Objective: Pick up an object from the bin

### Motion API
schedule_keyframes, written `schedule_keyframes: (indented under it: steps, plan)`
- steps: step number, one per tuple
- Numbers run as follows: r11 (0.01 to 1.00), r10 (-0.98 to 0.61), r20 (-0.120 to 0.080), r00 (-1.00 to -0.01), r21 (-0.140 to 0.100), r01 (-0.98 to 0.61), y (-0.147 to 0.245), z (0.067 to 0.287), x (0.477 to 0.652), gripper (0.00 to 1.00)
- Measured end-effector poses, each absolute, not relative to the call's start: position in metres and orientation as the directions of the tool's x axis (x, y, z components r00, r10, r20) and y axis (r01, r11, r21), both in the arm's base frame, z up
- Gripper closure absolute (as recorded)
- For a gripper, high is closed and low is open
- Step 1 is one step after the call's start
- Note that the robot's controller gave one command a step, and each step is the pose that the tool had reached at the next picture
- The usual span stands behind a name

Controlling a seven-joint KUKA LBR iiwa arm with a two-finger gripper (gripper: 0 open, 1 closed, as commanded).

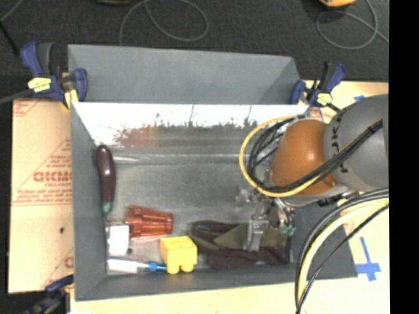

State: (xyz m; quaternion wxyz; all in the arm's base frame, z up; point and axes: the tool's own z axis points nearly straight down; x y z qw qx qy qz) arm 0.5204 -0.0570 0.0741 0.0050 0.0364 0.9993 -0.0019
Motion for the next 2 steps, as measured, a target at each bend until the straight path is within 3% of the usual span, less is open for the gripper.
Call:
schedule_keyframes:
  steps: [1, 2]
  plan:
    - [0.976, -0.216, -0.007, -0.976, -0.005, -0.216, -0.0643, 0.0711, 0.5064, 1.00]
    - [0.976, -0.216, -0.007, -0.976, -0.005, -0.216, -0.0643, 0.0711, 0.5064, 1.00]
